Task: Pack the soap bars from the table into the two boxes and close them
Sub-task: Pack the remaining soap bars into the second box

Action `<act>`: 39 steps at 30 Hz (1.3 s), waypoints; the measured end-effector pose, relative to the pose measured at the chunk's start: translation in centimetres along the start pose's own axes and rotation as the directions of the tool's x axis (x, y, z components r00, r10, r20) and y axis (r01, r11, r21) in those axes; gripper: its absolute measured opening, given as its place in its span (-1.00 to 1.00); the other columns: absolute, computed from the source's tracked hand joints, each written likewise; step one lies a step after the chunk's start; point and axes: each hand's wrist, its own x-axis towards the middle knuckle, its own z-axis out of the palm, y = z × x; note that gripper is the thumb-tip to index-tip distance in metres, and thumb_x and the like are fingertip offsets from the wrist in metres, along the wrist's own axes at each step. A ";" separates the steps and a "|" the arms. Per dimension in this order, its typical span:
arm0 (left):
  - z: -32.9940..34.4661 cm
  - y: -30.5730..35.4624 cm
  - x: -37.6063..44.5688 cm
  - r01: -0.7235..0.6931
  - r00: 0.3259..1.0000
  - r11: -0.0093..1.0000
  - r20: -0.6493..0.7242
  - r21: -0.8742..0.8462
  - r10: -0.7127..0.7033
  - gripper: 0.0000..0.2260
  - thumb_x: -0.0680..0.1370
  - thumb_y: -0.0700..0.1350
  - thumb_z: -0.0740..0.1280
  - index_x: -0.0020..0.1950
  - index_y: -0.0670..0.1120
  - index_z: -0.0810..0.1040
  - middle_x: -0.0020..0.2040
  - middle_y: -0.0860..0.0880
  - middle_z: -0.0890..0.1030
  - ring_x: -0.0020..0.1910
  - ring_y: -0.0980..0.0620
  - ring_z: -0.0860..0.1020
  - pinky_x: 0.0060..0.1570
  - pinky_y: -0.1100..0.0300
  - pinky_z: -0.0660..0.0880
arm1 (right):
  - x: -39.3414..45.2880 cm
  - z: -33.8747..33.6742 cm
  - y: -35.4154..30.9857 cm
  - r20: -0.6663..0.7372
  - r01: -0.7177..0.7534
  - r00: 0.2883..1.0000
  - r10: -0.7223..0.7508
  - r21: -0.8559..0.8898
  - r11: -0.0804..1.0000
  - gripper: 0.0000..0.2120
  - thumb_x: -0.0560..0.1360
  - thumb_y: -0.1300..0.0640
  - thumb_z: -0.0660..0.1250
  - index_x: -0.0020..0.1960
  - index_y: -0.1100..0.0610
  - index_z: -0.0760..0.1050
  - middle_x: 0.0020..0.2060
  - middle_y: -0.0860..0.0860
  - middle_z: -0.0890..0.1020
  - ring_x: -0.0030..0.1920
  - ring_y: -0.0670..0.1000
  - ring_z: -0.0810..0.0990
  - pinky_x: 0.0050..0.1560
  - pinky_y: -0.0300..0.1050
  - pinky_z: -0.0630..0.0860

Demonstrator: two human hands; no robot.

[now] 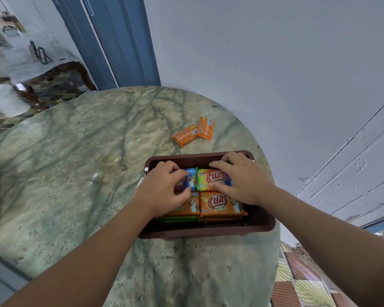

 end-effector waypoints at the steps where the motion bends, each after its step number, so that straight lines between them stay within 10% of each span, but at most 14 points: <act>1: -0.1 0.0 0.0 0.018 0.999 0.999 -0.031 -0.043 -0.019 -0.62 0.54 0.21 0.27 0.26 0.07 0.61 0.09 0.11 0.50 0.09 0.10 0.42 0.04 0.16 0.46 | -0.1 0.0 -0.1 -0.028 -0.005 1.000 0.005 0.020 1.000 -0.42 0.58 -0.40 0.15 0.50 -0.15 0.39 0.24 -0.09 0.47 0.26 -0.03 0.43 0.25 -0.06 0.45; 11: -2.5 -0.8 8.3 0.200 0.941 0.952 -0.226 -0.230 -0.252 -0.87 0.58 -0.02 0.35 -0.16 0.01 0.55 -0.34 0.12 0.44 -0.29 0.13 0.43 -0.32 0.16 0.28 | 5.2 -2.2 1.3 -0.370 -0.021 0.922 0.113 0.244 0.970 -0.83 0.64 -0.05 0.30 0.13 -0.01 0.60 -0.15 -0.10 0.47 -0.07 -0.06 0.45 -0.06 -0.10 0.39; 23: 3.3 -6.0 19.6 0.414 0.878 0.904 0.215 0.107 -0.428 -0.73 0.55 0.13 0.36 0.16 0.02 0.52 0.15 -0.05 0.52 0.14 -0.11 0.52 0.08 -0.07 0.54 | 18.2 0.9 5.6 0.341 -0.287 0.907 0.249 0.064 0.956 -0.41 0.66 -0.15 0.20 0.62 -0.28 0.07 0.45 0.23 0.28 0.37 0.31 0.42 0.41 0.14 0.38; 31: 7.5 -8.5 21.0 0.328 0.806 0.919 0.443 0.220 -0.393 -0.31 0.63 0.11 0.25 0.66 0.09 -0.04 0.58 -0.10 0.17 0.51 -0.20 0.21 0.40 -0.22 0.30 | 20.9 4.6 6.9 0.400 -0.330 0.857 0.324 -0.056 0.942 -0.36 0.65 -0.29 0.10 0.63 -0.34 -0.13 0.59 0.21 -0.01 0.53 0.32 0.15 0.47 0.23 0.23; 35: 8.4 -8.5 20.8 0.355 0.836 0.901 0.346 0.248 -0.425 -0.50 0.59 0.20 0.31 0.48 0.10 0.31 0.41 -0.11 0.33 0.40 -0.22 0.31 0.30 -0.19 0.40 | 21.2 5.4 6.5 0.224 -0.380 0.903 0.367 0.017 0.925 -0.46 0.60 -0.39 0.09 0.49 -0.16 0.28 0.45 0.20 0.26 0.41 0.27 0.34 0.32 0.19 0.36; 39: 8.5 -7.9 21.3 0.448 0.828 0.881 0.301 0.150 -0.472 -0.56 0.54 0.09 0.41 0.33 0.00 0.38 0.27 -0.20 0.34 0.25 -0.26 0.44 0.23 -0.12 0.47 | 21.7 6.0 6.2 0.224 -0.382 0.898 0.380 -0.033 0.923 -0.47 0.61 -0.32 0.19 0.46 -0.06 0.29 0.33 0.18 0.36 0.29 0.27 0.48 0.21 0.15 0.47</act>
